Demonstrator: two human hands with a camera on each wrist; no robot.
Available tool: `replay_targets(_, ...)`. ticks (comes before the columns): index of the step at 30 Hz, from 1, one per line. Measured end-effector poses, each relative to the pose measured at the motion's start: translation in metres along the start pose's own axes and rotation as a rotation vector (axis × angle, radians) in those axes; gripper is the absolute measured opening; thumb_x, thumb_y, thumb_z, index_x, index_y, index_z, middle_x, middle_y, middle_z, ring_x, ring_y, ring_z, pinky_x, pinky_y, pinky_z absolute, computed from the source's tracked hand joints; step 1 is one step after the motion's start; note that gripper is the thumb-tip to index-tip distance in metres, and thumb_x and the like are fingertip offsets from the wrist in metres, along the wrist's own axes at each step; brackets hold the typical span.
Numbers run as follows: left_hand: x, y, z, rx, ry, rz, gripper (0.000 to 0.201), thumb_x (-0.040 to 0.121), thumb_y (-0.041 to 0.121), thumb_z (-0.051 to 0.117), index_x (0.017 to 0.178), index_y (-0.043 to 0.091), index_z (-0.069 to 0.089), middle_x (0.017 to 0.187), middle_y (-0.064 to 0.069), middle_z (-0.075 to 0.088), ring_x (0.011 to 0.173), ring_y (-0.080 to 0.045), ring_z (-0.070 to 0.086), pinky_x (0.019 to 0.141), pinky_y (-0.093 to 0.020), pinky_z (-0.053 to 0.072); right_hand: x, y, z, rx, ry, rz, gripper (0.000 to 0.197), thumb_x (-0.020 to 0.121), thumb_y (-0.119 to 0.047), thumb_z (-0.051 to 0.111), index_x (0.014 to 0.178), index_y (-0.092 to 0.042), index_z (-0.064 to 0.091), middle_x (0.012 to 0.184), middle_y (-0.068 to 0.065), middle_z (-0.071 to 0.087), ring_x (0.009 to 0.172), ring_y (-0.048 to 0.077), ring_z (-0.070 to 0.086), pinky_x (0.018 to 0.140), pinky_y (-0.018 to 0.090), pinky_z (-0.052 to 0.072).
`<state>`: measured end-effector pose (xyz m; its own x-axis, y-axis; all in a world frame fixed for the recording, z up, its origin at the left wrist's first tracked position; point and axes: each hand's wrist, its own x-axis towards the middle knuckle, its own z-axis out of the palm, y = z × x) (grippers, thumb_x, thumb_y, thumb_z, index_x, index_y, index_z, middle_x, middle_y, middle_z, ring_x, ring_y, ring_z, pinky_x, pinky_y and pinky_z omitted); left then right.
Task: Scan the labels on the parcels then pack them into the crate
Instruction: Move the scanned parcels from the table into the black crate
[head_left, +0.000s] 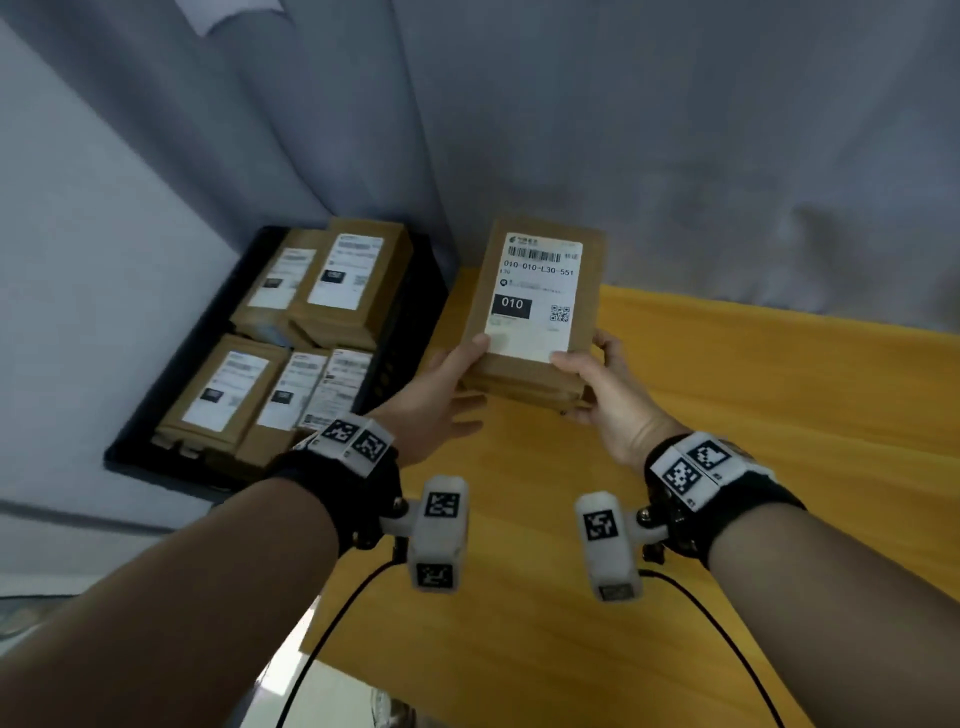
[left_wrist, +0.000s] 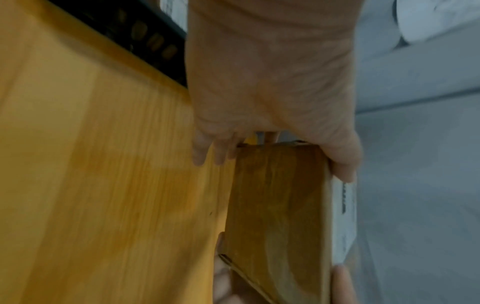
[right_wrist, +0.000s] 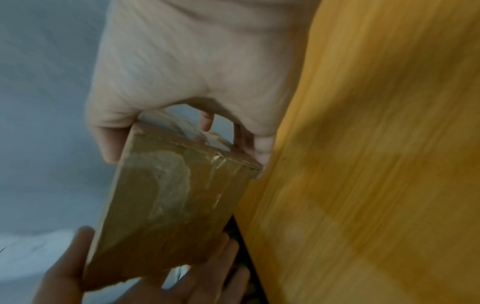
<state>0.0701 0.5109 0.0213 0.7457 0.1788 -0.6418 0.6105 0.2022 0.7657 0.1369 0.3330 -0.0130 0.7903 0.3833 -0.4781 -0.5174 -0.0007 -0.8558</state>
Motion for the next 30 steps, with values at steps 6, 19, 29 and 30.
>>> replay_targets(6,-0.039,0.016,-0.077,-0.232,0.217,0.145,0.032,0.090,0.039,0.061,0.118,0.023,0.056,0.120,-0.007,0.062,0.107,-0.022,0.062,0.088,-0.032,0.055,-0.010,-0.028,0.090,-0.141,-0.191,-0.039,0.056,0.091,-0.047,0.056,0.140,-0.028,0.036,0.118,-0.003,0.061,0.109,0.020,0.061,0.097,0.043,0.050)
replay_targets(19,-0.081,-0.045,-0.283,-0.300,0.617,0.122,0.054,0.088,0.044,0.062,0.132,0.016,0.046,0.116,-0.005,0.061,0.098,-0.016,0.061,0.089,-0.036,0.052,0.000,-0.019,0.216,-0.401,-0.191,-0.070,0.049,0.097,-0.048,0.046,0.139,-0.023,0.039,0.113,-0.002,0.054,0.090,0.019,0.062,0.083,0.038,0.056)
replay_targets(29,-0.026,-0.036,-0.363,-0.177,0.362,-0.078,0.048,0.086,0.044,0.064,0.125,0.020,0.050,0.125,-0.008,0.055,0.110,-0.025,0.055,0.086,-0.038,0.055,0.037,0.036,0.317,-0.522,-0.055,-0.013,0.036,0.100,-0.042,0.044,0.127,-0.019,0.045,0.099,-0.006,0.053,0.077,0.015,0.060,0.086,0.037,0.053)
replay_targets(30,-0.021,-0.037,-0.362,-0.176,0.332,-0.104,0.039,0.087,0.042,0.064,0.118,0.020,0.053,0.125,-0.009,0.057,0.110,-0.025,0.057,0.085,-0.038,0.056,0.039,0.040,0.321,-0.524,-0.033,-0.016,0.035,0.100,-0.041,0.044,0.127,-0.018,0.045,0.097,-0.007,0.053,0.077,0.015,0.060,0.086,0.037,0.053)
